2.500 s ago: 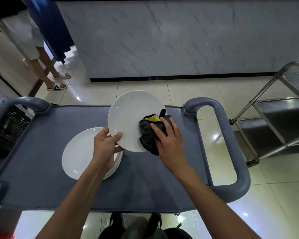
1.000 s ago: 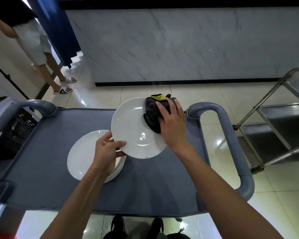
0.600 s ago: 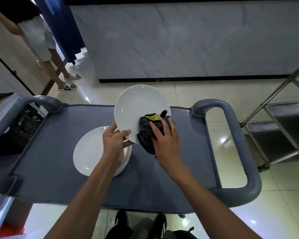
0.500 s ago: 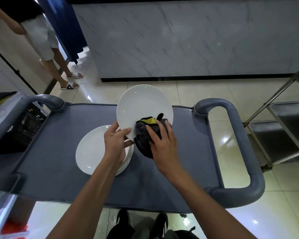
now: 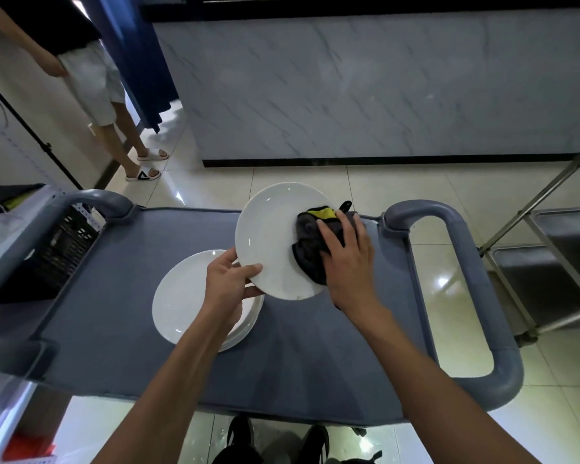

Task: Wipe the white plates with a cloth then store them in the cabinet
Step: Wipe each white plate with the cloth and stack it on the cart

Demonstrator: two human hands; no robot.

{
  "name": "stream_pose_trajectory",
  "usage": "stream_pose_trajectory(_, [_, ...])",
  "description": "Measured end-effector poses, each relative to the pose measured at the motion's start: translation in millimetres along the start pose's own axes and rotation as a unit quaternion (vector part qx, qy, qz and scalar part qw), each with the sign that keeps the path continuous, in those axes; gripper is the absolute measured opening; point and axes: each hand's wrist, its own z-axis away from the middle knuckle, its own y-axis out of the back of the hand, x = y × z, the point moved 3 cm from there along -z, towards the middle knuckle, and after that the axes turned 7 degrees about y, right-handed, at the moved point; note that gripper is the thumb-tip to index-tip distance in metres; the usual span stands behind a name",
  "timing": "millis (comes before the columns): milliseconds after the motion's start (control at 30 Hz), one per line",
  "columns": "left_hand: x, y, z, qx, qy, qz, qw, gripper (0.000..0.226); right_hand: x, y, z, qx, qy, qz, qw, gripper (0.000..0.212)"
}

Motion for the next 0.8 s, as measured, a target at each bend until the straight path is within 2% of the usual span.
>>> stream_pose_trajectory(200, [-3.7, -5.3, 0.7, -0.037, 0.002, -0.059, 0.998, 0.042, -3.6, 5.8, -24.7, 0.023, -0.002, 0.000, 1.000, 0.055])
stream_pose_trajectory(367, [-5.7, -9.6, 2.6, -0.053, -0.007, -0.072, 0.996, 0.044, -24.5, 2.4, -27.7, 0.012, 0.007, -0.029, 0.999, 0.052])
stream_pose_trajectory(600, [-0.6, -9.7, 3.3, -0.049, -0.040, -0.048, 0.997, 0.047, -44.3, -2.7, -0.5, -0.026, 0.098, -0.060, 0.993, 0.048])
stream_pose_trajectory(800, [-4.4, -0.7, 0.0, -0.033, -0.017, -0.042, 0.998, 0.041, -22.8, 4.9, -1.9, -0.006, 0.056, -0.040, 0.998, 0.050])
